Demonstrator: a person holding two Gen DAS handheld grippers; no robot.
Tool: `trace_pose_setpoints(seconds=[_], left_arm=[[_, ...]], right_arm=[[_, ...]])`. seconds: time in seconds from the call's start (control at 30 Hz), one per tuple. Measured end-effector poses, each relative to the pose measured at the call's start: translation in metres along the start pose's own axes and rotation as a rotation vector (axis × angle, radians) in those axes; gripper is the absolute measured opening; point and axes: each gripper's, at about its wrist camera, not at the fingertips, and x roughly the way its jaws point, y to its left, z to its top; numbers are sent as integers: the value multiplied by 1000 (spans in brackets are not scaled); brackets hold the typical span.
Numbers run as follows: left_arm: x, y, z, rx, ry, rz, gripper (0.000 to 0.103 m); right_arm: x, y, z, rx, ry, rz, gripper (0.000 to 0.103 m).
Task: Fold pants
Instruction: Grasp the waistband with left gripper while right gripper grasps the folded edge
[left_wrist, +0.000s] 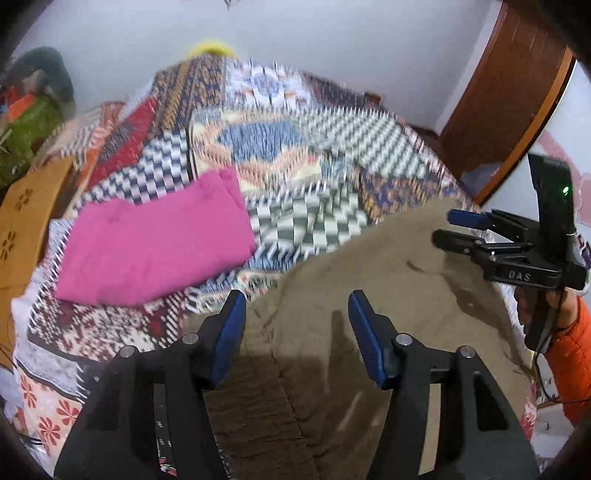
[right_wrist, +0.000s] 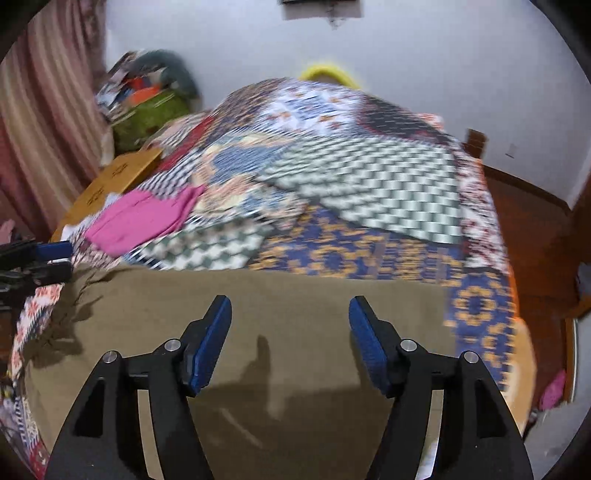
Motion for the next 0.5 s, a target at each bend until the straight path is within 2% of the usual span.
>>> trace_pose_setpoints(seconds=[0.13,0.2,0.3,0.5], left_arm=[[21,6,-14,24,50,84,58],[22,9,-20,24,57,82,61],[19,13,-32,32,53,100,70],[8,30,-48,-50,52,79,72]], right_arm=[[33,29,-14,-19,125,92,62],[39,37,-24,-35,167,104,62],[31,44,-40,-52,170,113,62],[3,39,-65,-25,170,112,62]])
